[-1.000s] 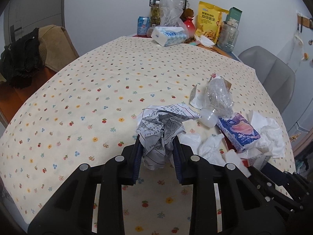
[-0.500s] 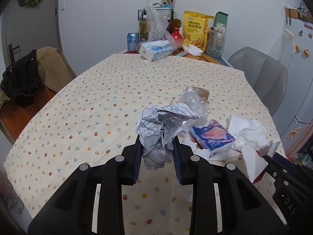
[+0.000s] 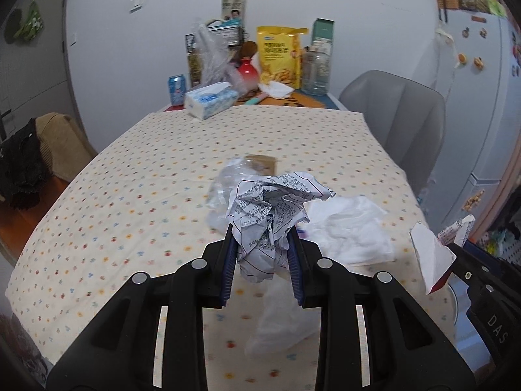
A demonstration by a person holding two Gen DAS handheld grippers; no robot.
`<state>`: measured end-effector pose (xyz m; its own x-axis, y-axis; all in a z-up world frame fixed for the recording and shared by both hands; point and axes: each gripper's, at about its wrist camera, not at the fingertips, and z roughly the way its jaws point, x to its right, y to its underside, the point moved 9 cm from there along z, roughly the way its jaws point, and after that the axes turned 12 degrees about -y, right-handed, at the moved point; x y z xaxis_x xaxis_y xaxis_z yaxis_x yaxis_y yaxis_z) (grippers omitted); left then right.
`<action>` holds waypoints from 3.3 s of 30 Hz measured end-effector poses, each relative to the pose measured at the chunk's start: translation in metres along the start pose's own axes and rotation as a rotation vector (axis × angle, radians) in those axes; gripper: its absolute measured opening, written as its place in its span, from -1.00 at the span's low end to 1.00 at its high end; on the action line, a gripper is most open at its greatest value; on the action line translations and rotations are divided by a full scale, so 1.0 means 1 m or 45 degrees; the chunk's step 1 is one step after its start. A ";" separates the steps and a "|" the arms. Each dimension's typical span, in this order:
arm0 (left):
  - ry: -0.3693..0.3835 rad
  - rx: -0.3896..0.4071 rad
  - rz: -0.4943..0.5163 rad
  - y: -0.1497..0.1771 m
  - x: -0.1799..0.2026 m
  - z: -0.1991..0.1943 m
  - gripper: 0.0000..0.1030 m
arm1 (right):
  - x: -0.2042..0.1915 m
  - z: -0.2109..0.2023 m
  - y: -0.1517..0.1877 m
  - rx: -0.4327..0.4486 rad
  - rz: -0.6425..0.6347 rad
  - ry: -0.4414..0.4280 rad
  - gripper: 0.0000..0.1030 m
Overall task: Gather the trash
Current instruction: 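Carry the newspaper and paper box toward the white trash bin, then open the right gripper over the bin while the left gripper releases the newspaper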
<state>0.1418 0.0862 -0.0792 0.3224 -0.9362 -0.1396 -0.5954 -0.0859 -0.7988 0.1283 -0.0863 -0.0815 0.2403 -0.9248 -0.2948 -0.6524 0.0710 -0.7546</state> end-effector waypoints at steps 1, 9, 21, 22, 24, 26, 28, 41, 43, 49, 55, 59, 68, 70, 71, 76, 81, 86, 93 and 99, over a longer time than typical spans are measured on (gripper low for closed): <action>0.012 0.003 0.012 -0.001 0.008 -0.002 -0.44 | 0.007 -0.004 -0.001 0.009 0.009 0.012 -0.52; 0.100 0.037 0.100 -0.008 0.072 -0.017 -0.44 | 0.061 -0.032 -0.008 0.064 0.079 0.098 -0.52; 0.193 0.023 0.235 0.000 0.151 -0.027 -0.44 | 0.127 -0.055 -0.006 0.099 0.191 0.174 -0.52; 0.198 0.023 0.246 0.001 0.157 -0.027 -0.44 | 0.134 -0.058 -0.004 0.102 0.203 0.182 -0.52; 0.213 0.024 0.278 0.003 0.172 -0.030 -0.44 | 0.145 -0.061 -0.002 0.108 0.225 0.196 -0.52; 0.230 0.020 0.303 0.005 0.186 -0.031 -0.44 | 0.156 -0.065 0.000 0.115 0.243 0.214 -0.51; 0.247 0.017 0.328 0.008 0.200 -0.032 -0.44 | 0.165 -0.068 0.002 0.117 0.263 0.224 -0.52; 0.363 -0.027 0.494 0.031 0.292 -0.038 -0.44 | 0.252 -0.092 0.027 0.135 0.431 0.356 -0.51; 0.383 -0.029 0.524 0.035 0.307 -0.041 -0.44 | 0.267 -0.095 0.032 0.135 0.457 0.380 -0.51; 0.422 -0.043 0.583 0.041 0.346 -0.042 -0.44 | 0.307 -0.100 0.042 0.138 0.523 0.428 -0.51; 0.431 -0.079 0.629 0.047 0.376 -0.036 -0.44 | 0.339 -0.095 0.046 0.127 0.578 0.453 -0.51; 0.430 -0.109 0.653 0.051 0.391 -0.030 -0.44 | 0.357 -0.091 0.050 0.115 0.615 0.461 -0.51; 0.429 -0.150 0.703 0.066 0.417 -0.025 -0.44 | 0.386 -0.087 0.058 0.101 0.666 0.504 0.02; 0.435 -0.160 0.719 0.069 0.423 -0.025 -0.44 | 0.390 -0.090 0.064 0.092 0.706 0.493 0.02; 0.443 -0.163 0.730 0.071 0.428 -0.027 -0.44 | 0.393 -0.092 0.066 0.092 0.713 0.500 0.03; 0.484 -0.157 0.775 0.080 0.448 -0.040 -0.44 | 0.412 -0.120 0.077 0.127 0.763 0.568 0.18; 0.535 -0.168 0.829 0.095 0.469 -0.055 -0.42 | 0.431 -0.146 0.093 0.150 0.813 0.622 0.19; 0.617 -0.149 0.868 0.101 0.483 -0.078 0.26 | 0.437 -0.164 0.101 0.181 0.842 0.648 0.19; 0.575 -0.091 0.755 0.071 0.459 -0.080 0.77 | 0.429 -0.167 0.096 0.196 0.818 0.626 0.19; 0.508 -0.068 0.655 0.047 0.415 -0.069 0.82 | 0.404 -0.158 0.078 0.211 0.742 0.588 0.43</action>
<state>0.1965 -0.3301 -0.1347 -0.3056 -0.9160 -0.2600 -0.6399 0.3998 -0.6562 0.0612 -0.5133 -0.1668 -0.4588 -0.7804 -0.4248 -0.4566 0.6173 -0.6407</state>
